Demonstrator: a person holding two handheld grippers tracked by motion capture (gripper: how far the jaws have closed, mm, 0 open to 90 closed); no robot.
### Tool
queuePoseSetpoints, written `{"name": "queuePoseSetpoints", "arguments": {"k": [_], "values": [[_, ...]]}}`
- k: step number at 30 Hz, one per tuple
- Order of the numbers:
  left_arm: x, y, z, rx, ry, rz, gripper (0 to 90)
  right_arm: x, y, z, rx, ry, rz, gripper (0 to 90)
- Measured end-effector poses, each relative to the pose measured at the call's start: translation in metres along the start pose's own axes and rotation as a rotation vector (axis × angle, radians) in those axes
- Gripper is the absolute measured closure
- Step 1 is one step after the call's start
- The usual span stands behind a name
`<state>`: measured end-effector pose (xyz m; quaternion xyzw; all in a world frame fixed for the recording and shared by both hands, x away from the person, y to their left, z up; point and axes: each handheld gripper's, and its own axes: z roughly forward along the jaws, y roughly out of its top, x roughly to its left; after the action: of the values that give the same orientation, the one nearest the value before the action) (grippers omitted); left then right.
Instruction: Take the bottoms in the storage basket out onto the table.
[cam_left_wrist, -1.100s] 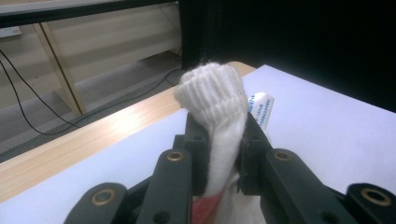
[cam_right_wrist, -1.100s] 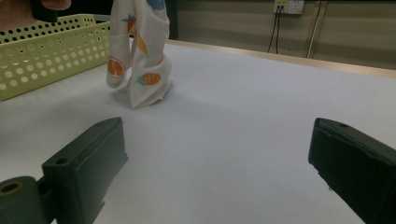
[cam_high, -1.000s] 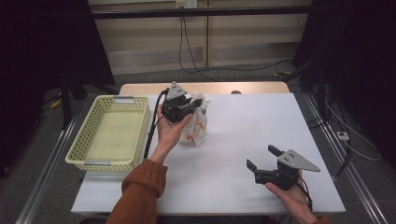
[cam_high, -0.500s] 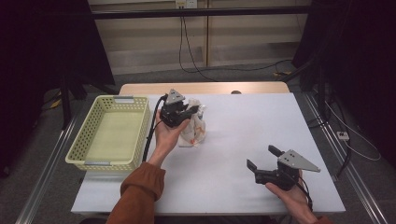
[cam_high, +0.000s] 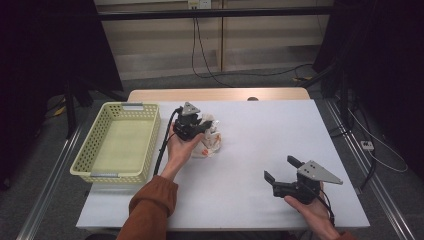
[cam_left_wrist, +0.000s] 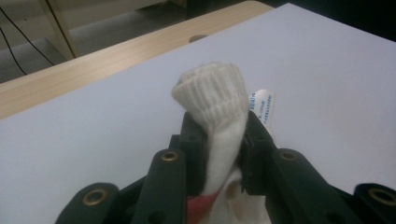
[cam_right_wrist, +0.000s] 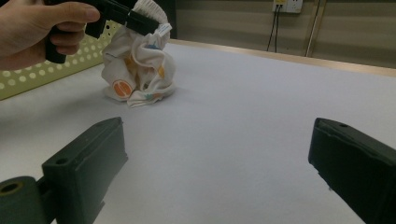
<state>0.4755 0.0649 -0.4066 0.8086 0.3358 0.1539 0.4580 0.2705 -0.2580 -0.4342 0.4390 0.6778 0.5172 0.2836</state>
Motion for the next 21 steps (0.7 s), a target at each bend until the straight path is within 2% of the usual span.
{"name": "queuePoseSetpoints", "arguments": {"k": [5, 14, 21], "values": [[0.002, -0.005, 0.007, 0.036, 0.004, 0.004, 73.7, 0.0, 0.0, 0.0, 0.0, 0.0, 0.001, 4.1], [0.009, -0.016, 0.021, 0.093, 0.016, -0.026, 68.8, 0.0, 0.0, 0.0, 0.0, 0.002, 0.002, 4.1], [0.008, -0.023, 0.031, 0.138, 0.013, -0.002, 66.5, 0.0, 0.0, 0.0, 0.0, 0.002, 0.004, 4.1]]}}
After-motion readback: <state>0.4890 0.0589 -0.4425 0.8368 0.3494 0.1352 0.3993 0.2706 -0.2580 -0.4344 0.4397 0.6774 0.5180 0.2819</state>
